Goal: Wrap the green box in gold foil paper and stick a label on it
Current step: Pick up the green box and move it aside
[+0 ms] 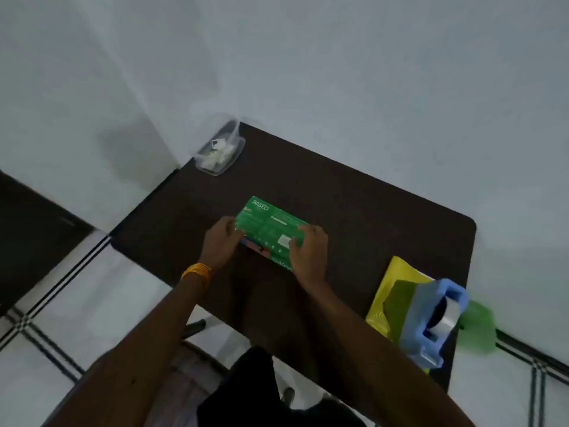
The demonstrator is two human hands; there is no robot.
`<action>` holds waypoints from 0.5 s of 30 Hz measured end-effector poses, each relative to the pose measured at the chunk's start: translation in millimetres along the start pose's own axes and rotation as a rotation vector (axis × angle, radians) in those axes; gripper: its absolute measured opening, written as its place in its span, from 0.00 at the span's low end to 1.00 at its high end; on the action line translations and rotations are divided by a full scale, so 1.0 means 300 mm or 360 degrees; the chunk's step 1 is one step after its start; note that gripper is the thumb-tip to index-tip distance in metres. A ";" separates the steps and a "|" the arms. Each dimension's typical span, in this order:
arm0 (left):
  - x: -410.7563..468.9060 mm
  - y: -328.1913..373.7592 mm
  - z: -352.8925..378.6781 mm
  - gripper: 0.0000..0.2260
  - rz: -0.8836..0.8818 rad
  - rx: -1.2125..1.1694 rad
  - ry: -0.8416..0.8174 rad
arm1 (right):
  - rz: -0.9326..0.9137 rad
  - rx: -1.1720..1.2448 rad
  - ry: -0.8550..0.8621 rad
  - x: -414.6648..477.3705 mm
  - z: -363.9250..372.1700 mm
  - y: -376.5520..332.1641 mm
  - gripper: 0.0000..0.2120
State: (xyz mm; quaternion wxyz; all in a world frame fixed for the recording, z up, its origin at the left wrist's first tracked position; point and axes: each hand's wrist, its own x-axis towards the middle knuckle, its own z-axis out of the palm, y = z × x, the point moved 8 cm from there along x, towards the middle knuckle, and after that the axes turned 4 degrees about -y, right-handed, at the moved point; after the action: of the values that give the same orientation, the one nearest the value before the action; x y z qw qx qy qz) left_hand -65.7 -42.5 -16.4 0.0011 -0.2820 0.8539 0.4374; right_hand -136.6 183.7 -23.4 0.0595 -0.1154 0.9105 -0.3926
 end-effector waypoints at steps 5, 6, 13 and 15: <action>0.205 -0.005 0.068 0.21 -0.0058 0.0053 -0.0285 | 0.0543 -0.0037 -0.0040 0.040 0.068 0.108 0.27; 0.223 0.001 0.091 0.22 -0.0060 0.0083 -0.0352 | 0.0598 0.0036 -0.0054 0.042 0.076 0.129 0.28; 0.305 0.060 0.183 0.29 0.0089 0.0147 -0.0488 | 0.0607 0.0240 0.0082 0.089 0.082 0.164 0.28; 0.357 0.071 0.215 0.34 0.0161 0.0200 -0.0534 | 0.0615 0.0246 0.0100 0.124 0.071 0.189 0.28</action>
State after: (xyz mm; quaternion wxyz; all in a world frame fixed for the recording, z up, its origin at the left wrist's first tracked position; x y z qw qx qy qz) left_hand -181.8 -36.2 -66.9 0.1391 -0.1612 0.8805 0.4235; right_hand -177.6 197.0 -80.1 0.1139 0.0785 0.8843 -0.4460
